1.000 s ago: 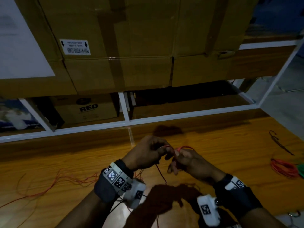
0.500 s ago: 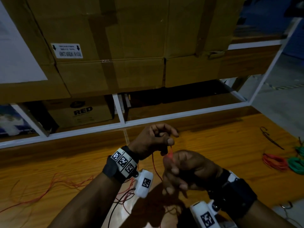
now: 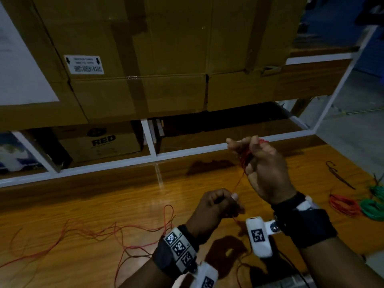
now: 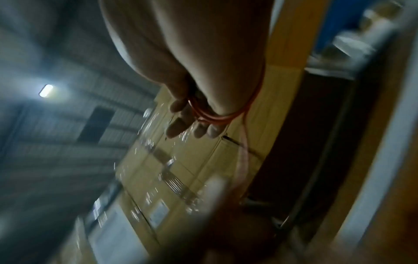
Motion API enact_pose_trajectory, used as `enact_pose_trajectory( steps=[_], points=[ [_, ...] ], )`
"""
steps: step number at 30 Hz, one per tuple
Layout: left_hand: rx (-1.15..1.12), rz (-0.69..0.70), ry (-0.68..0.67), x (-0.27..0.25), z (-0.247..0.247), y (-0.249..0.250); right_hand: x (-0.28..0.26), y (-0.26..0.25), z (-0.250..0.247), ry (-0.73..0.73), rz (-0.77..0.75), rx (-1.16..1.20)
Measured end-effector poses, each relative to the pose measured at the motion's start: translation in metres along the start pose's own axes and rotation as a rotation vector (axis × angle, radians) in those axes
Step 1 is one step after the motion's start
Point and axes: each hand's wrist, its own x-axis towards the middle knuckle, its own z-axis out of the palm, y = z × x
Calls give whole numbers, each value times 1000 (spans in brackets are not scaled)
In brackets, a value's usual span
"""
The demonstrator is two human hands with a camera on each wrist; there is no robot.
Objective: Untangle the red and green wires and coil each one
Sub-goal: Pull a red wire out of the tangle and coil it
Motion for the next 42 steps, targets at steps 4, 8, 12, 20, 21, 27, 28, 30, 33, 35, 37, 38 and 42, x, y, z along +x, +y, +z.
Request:
enact_pose_trajectory(
  steps=[4,8,12,20,21,27,28,30,33,35,37,38,42],
  points=[
    [200,22,69,1,-19,19,-8,34,-24,-191,-280,-1128],
    [712,139,69,4,-50,38,-28,52,-19,-377,-62,-1277],
    [916,203,26,-7,-59,60,-34,47,-8,-464,7,-1142],
    [1088,-3,-64,-23,-80,83,-21,16,-7,-599,296,-1122],
    [1090,-17,-52,-28,-86,77,-20,16,-15,-572,314,-1172],
    [837,68,149,-44,-104,56,-31,21,-36,-612,550,-1230],
    [827,118,175,-42,-103,58,-36,26,-31,-683,608,-1162],
    [788,222,207,-35,-99,63,-45,34,-18,-826,703,-956],
    [804,315,223,-19,-94,73,-47,35,-3,-1013,722,-679],
    [784,338,231,-6,-92,75,-44,29,7,-1088,670,-450],
    [651,321,234,7,-88,74,-38,20,18,-1105,646,-198],
    [579,317,229,11,-83,73,-35,17,23,-1102,618,-81],
    [307,287,121,12,-54,63,-20,-5,43,-858,359,256]
  ],
)
